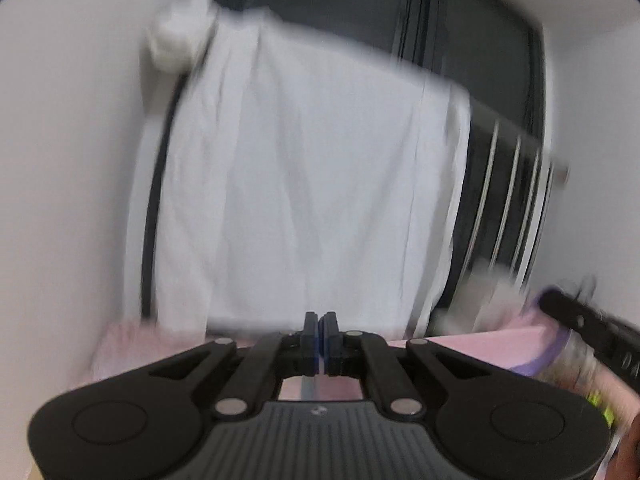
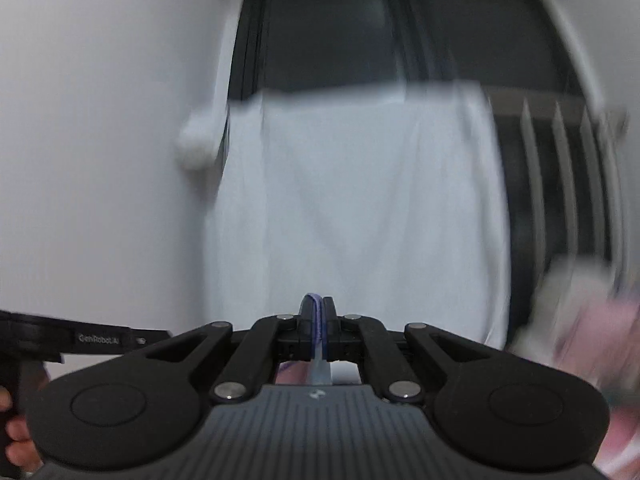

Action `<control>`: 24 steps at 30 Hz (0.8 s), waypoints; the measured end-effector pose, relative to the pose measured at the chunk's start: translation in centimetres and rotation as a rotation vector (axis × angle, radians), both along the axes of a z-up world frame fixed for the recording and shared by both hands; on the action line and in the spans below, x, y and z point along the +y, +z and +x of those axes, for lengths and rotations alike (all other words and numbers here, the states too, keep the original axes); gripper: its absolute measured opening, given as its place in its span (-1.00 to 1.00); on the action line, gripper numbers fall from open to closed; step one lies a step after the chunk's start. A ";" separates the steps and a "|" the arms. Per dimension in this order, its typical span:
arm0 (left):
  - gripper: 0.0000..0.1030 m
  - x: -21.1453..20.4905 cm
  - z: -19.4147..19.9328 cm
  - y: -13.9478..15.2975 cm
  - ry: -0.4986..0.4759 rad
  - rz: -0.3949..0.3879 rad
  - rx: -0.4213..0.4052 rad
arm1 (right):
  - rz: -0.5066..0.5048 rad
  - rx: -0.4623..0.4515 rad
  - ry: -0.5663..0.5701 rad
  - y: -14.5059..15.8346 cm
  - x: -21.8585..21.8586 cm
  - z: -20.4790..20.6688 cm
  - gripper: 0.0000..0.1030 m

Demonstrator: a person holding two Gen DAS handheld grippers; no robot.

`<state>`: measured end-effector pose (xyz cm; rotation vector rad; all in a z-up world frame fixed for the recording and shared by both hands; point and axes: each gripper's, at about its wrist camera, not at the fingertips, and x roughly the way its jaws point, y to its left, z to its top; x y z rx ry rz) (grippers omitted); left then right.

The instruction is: Fold clothes

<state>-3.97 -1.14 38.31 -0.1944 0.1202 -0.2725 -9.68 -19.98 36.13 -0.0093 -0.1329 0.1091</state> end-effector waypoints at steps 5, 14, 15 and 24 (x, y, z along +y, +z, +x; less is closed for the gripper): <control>-0.98 3.2 -6.3 -0.3 0.005 -0.050 -0.079 | -0.048 -0.083 -0.001 1.1 1.2 -5.2 -0.96; -0.76 7.0 -12.1 -28.8 0.218 0.037 0.357 | -0.044 0.443 0.146 -22.8 5.3 -8.3 -0.70; -0.75 7.5 -12.6 -30.9 0.248 0.054 0.395 | -0.017 0.518 0.186 -25.1 5.4 -8.5 -0.47; -0.12 3.6 -13.3 -32.3 0.122 0.083 0.385 | 0.116 0.561 0.095 -28.3 -1.0 -5.9 0.14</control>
